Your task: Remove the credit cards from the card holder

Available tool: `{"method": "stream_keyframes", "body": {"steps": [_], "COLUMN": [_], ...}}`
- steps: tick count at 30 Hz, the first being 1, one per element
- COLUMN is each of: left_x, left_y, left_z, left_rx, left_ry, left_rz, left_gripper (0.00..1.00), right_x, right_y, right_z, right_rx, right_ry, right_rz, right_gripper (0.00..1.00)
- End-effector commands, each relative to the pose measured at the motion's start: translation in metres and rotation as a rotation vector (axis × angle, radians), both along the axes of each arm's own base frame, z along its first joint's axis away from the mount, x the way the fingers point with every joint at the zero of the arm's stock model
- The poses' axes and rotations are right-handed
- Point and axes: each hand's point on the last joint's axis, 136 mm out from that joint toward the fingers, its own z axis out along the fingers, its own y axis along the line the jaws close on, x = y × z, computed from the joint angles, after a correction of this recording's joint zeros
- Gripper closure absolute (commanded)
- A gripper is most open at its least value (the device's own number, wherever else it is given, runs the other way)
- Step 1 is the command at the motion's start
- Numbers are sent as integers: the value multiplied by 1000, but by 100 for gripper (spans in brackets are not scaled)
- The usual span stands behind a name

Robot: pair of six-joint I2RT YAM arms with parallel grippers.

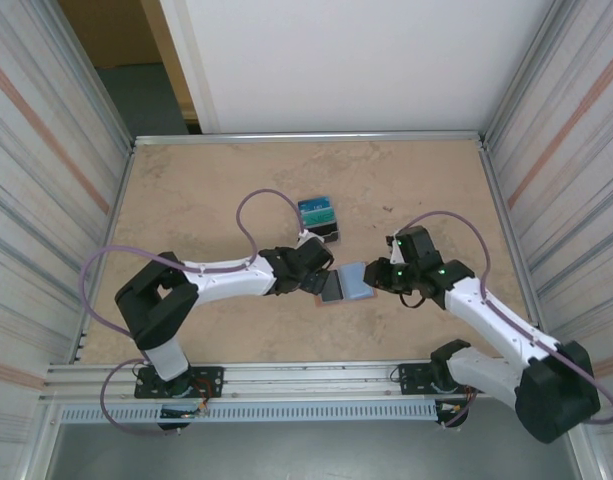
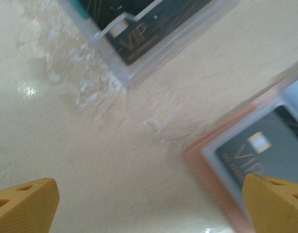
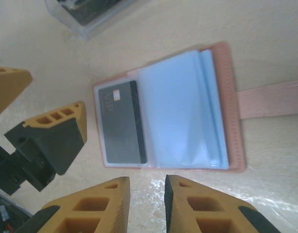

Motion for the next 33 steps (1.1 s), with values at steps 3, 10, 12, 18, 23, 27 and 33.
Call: {"method": "stream_keyframes", "body": {"steps": [3, 10, 12, 18, 23, 27, 33], "left_x": [5, 5, 4, 1, -1, -2, -4], "left_y": [4, 4, 4, 7, 12, 15, 17], "left_z": [-6, -18, -20, -26, -32, -35, -37], "left_rx": [10, 23, 25, 42, 72, 89, 96], "left_ry": [7, 29, 34, 49, 63, 70, 75], "left_rz": [26, 19, 19, 17, 18, 19, 17], "left_gripper": [3, 2, 2, 1, 1, 1, 1], "right_x": [9, 18, 20, 22, 20, 18, 17], "right_y": [30, 52, 58, 67, 71, 71, 67], "right_z": [3, -9, -14, -33, -46, -55, -68], "right_rx": [21, 22, 22, 2, 3, -6, -29], "right_ry": [0, 49, 68, 132, 187, 223, 267], "right_rz": [109, 170, 184, 212, 224, 225, 210], "right_gripper": [75, 79, 80, 84, 85, 83, 82]}}
